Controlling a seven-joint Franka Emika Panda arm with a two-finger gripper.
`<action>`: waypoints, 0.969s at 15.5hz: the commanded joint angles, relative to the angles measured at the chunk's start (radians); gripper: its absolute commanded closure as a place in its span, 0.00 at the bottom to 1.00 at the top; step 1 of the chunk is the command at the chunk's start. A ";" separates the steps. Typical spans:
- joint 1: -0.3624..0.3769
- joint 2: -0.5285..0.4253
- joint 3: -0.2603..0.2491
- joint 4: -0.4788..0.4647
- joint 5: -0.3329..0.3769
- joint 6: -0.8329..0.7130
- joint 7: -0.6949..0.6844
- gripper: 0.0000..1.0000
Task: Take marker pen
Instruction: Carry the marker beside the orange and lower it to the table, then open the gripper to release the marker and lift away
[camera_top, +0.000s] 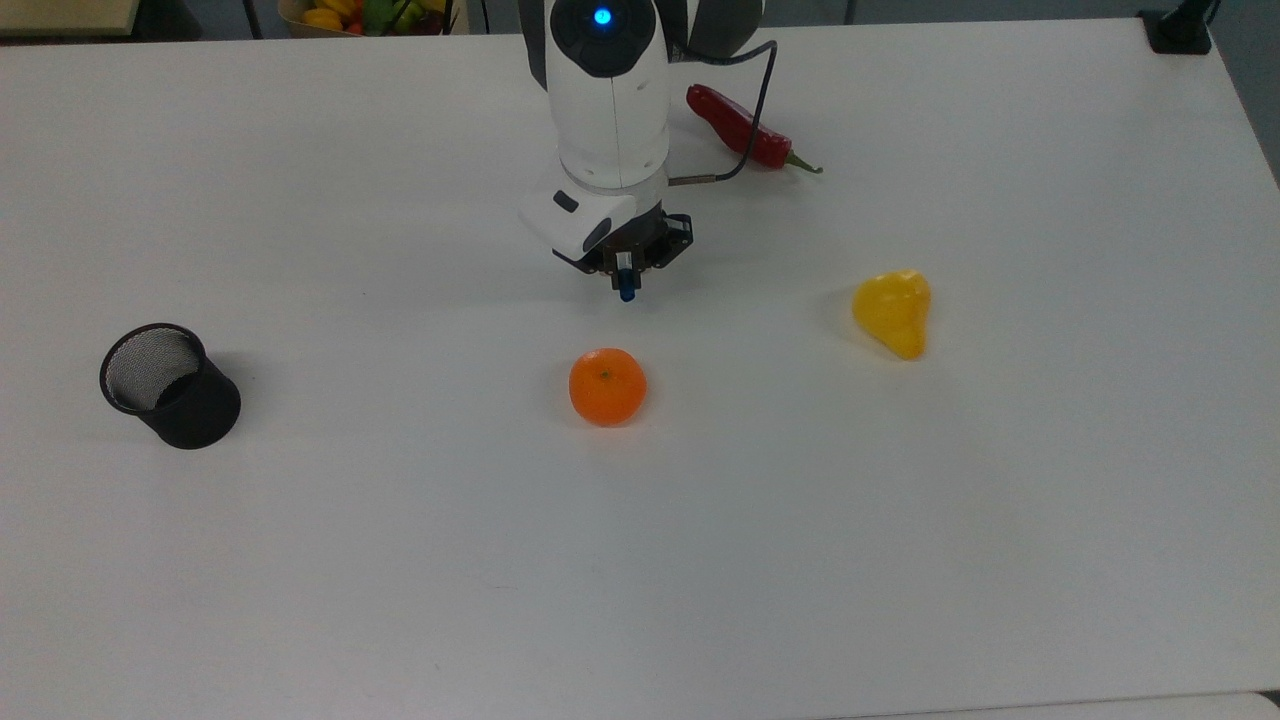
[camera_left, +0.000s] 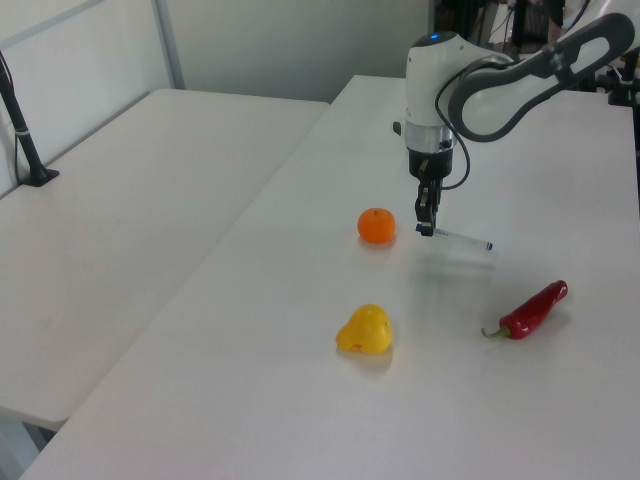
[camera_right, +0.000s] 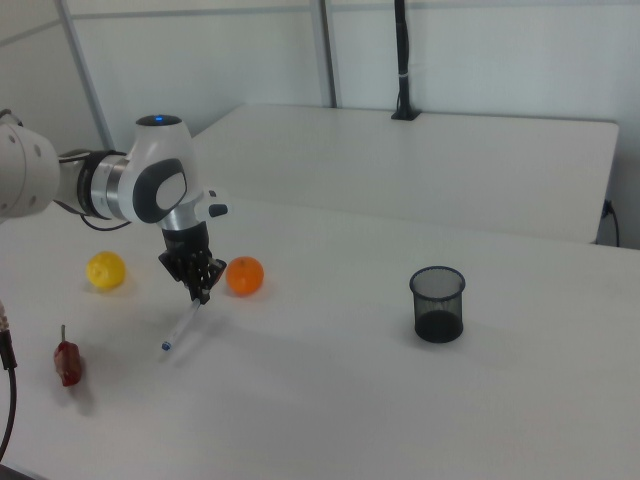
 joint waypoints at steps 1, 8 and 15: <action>0.026 0.010 -0.006 -0.052 0.020 0.073 0.040 0.95; 0.025 0.012 -0.006 -0.040 0.020 0.066 0.041 0.58; 0.010 -0.054 -0.006 -0.025 0.020 -0.023 0.041 0.00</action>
